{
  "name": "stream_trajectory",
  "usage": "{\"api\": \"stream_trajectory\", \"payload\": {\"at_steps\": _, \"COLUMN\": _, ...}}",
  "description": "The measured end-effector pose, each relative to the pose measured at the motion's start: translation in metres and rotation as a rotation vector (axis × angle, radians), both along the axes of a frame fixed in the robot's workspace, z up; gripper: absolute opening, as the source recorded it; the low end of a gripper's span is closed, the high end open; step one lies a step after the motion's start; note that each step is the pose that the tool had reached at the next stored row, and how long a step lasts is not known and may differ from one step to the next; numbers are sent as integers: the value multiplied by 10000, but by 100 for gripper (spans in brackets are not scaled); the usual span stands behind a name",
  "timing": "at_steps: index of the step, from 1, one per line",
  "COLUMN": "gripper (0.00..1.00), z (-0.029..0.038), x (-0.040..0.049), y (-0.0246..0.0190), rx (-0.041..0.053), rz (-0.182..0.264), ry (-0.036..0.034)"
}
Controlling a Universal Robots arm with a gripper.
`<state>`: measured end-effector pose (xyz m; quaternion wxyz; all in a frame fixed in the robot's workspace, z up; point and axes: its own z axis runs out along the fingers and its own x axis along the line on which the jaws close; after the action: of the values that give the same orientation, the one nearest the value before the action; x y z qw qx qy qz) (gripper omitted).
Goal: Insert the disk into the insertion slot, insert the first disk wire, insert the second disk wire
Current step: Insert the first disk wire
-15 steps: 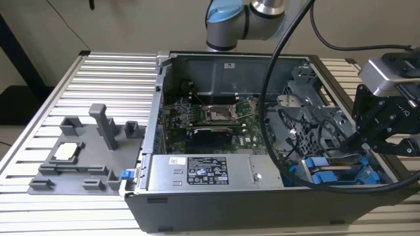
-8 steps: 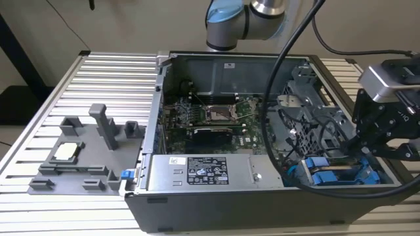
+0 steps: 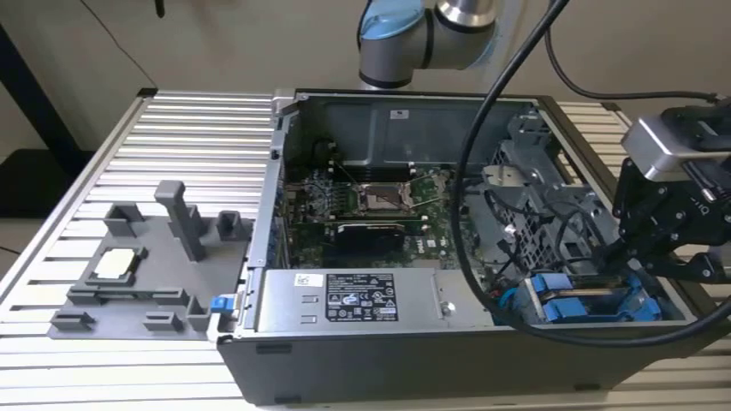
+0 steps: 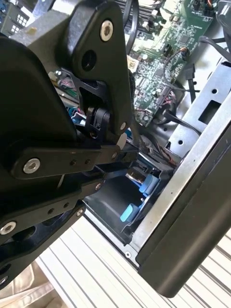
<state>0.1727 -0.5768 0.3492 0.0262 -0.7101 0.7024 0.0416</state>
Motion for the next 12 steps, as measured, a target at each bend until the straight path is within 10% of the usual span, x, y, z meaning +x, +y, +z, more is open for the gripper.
{"api": "stream_trajectory", "payload": {"at_steps": 12, "gripper": 19, "z": -58, "x": 60, "y": -13, "rx": -1, "rz": -5, "ry": 236}}
